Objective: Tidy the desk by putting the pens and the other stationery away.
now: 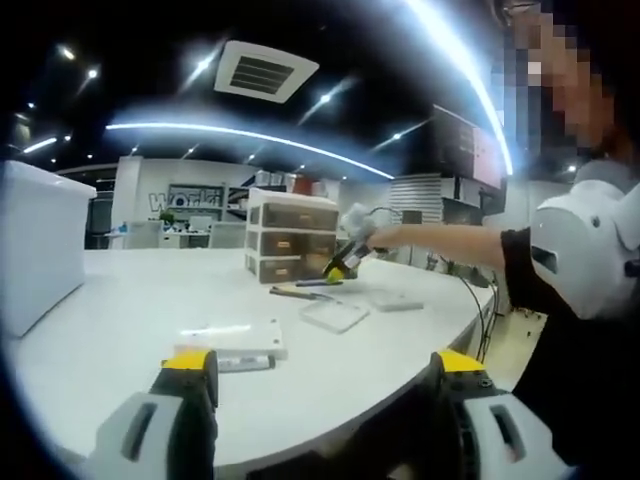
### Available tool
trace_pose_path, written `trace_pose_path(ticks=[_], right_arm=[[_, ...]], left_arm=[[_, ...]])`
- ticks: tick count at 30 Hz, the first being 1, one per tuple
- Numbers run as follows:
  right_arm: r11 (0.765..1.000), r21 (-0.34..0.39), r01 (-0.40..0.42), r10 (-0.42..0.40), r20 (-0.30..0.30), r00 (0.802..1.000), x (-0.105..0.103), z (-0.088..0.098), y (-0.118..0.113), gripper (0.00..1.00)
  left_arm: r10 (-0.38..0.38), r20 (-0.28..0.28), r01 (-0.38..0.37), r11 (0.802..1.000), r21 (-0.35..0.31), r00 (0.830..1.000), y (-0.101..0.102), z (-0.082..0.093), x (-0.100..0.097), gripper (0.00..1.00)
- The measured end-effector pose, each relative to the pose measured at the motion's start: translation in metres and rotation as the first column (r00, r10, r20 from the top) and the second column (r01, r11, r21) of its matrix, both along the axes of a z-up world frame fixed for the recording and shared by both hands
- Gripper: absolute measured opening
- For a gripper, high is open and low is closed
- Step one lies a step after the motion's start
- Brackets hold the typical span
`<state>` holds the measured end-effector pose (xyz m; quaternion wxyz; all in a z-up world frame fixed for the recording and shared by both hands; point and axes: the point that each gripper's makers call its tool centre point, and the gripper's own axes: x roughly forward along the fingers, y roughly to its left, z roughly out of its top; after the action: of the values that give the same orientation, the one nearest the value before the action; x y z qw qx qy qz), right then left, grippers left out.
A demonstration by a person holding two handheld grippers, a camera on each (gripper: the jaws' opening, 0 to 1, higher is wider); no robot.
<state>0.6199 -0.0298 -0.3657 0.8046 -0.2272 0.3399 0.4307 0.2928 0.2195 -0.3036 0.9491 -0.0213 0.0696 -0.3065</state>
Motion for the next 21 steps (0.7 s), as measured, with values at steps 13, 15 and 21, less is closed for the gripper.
trace_pose_path(ticks=[13, 15, 21], right_arm=[[0.997, 0.039, 0.071, -0.069, -0.051, 0.996, 0.015, -0.015, -0.002, 0.38], [0.996, 0.039, 0.074, -0.072, -0.055, 0.996, 0.015, -0.017, -0.003, 0.37], [0.996, 0.027, 0.081, -0.079, -0.071, 0.994, 0.016, -0.022, -0.004, 0.31]], left_arm=[[-0.001, -0.006, 0.001, 1.0, -0.006, 1.0, 0.0, -0.003, 0.001, 0.86], [-0.004, -0.004, 0.004, 1.0, -0.006, 1.0, 0.0, -0.003, 0.001, 0.86], [-0.011, -0.004, 0.01, 1.0, -0.006, 1.0, -0.002, -0.003, 0.001, 0.86]])
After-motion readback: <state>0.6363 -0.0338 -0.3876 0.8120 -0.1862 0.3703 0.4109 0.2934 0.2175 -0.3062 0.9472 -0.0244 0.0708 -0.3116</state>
